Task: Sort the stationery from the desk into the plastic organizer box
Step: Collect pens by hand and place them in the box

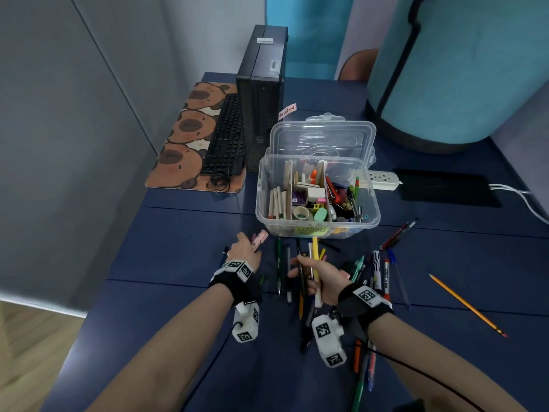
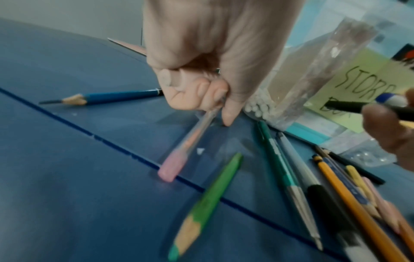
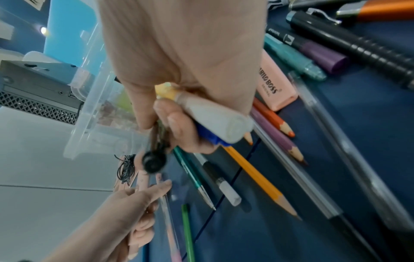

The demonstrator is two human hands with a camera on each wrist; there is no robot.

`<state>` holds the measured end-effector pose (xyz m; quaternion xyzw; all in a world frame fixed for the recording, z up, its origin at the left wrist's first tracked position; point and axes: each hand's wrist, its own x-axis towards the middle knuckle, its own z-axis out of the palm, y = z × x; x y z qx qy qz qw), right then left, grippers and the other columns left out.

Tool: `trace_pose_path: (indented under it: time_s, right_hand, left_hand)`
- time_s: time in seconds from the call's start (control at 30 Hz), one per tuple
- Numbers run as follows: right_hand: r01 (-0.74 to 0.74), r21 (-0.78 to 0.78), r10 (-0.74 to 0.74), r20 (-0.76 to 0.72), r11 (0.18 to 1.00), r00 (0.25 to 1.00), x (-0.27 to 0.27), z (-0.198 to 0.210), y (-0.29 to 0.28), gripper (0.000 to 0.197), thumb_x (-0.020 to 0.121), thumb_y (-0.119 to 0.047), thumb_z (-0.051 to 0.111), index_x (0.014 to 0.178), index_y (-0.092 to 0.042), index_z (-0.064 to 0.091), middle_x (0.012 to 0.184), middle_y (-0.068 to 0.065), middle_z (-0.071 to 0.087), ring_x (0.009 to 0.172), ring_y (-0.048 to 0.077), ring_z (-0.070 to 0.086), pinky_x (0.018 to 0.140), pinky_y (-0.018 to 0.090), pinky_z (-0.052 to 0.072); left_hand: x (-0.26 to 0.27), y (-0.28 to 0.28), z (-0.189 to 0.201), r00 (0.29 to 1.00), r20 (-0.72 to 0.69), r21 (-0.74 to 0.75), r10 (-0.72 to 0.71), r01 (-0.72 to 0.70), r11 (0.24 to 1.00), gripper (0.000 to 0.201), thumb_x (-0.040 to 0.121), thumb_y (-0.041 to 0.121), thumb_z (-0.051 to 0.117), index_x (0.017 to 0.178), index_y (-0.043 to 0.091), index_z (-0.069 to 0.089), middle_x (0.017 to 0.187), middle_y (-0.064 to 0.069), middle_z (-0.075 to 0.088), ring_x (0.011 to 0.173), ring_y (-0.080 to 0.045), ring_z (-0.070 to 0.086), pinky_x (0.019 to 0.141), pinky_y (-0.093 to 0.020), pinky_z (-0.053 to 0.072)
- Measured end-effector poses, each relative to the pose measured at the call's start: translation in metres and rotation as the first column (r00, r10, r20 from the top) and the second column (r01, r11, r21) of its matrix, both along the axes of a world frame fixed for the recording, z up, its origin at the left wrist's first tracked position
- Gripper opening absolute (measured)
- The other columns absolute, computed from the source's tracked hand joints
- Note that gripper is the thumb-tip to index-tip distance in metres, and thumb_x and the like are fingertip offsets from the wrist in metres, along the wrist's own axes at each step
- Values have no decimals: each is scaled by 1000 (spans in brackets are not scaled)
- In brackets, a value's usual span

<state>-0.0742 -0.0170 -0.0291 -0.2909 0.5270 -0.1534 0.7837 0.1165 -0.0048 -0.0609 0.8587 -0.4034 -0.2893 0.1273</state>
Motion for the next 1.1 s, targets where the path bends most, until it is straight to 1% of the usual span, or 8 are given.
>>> trace_pose_path:
  time_s: [0.37,0.43,0.5,0.6,0.83,0.97,1.03,1.1]
  right_hand:
    - [-51,61,41,147,997,988,-9,5,-3,27,95,-25,54,107,-4,67,80,4,62,47,10,45,36,18,31]
    - [-42,34,39,79,999,996,-8,6,-2,28,96,-24,51,103,-3,67,72,3,61,45,10,48,36,19,34]
    - [7,-16,-8,-33,1000,999,-7,4,0,29,98,-24,47,98,-3,67,68,4,59,51,12,50,40,21,37]
    - [45,-45,-51,-142,998,989,-2,0,5,29,98,-21,45,85,-3,64,64,7,58,55,18,51,48,24,40]
    - [-47,-84,20,-297,995,955,8,5,14,19,95,-15,42,79,-8,50,65,7,51,54,20,52,37,19,35]
    - [-168,-209,65,-427,963,902,19,-8,7,19,95,-15,51,79,-5,49,57,5,52,37,14,52,37,19,32]
    - [-215,-248,72,-484,944,872,22,-12,3,29,95,-20,56,72,-6,47,55,5,53,39,16,52,42,24,38]
    - [-281,-278,85,-555,918,827,25,-12,0,32,93,-23,61,70,-6,47,55,7,52,41,17,50,39,22,40]
  left_hand:
    - [30,2,20,965,-259,-186,48,-98,978,28,91,29,58,103,4,57,88,-8,59,88,-28,58,74,-32,42]
    - [35,12,25,831,-549,-239,88,-257,936,16,92,19,60,99,4,58,70,-6,51,65,-24,53,61,-29,41]
    - [38,24,33,568,-814,-143,124,-403,904,9,95,15,55,94,7,51,58,0,33,40,-11,35,41,-18,28]
    - [43,39,41,283,-950,4,130,-407,913,20,99,22,48,86,8,55,55,4,33,34,-4,25,34,-15,19]
    - [34,63,55,49,-994,56,95,-514,856,14,98,17,42,88,13,51,80,-8,69,56,-14,61,31,-14,25]
    - [28,70,62,-29,-998,70,64,-482,873,49,94,54,40,80,11,60,75,-9,64,68,-21,66,31,-13,30]
    - [25,73,65,-32,-997,72,65,-455,888,64,89,66,37,75,8,61,68,-8,63,67,-20,67,32,-15,34]
    - [25,75,63,84,-993,31,78,-463,886,52,96,51,41,74,7,57,61,-8,59,55,-12,65,34,-16,39]
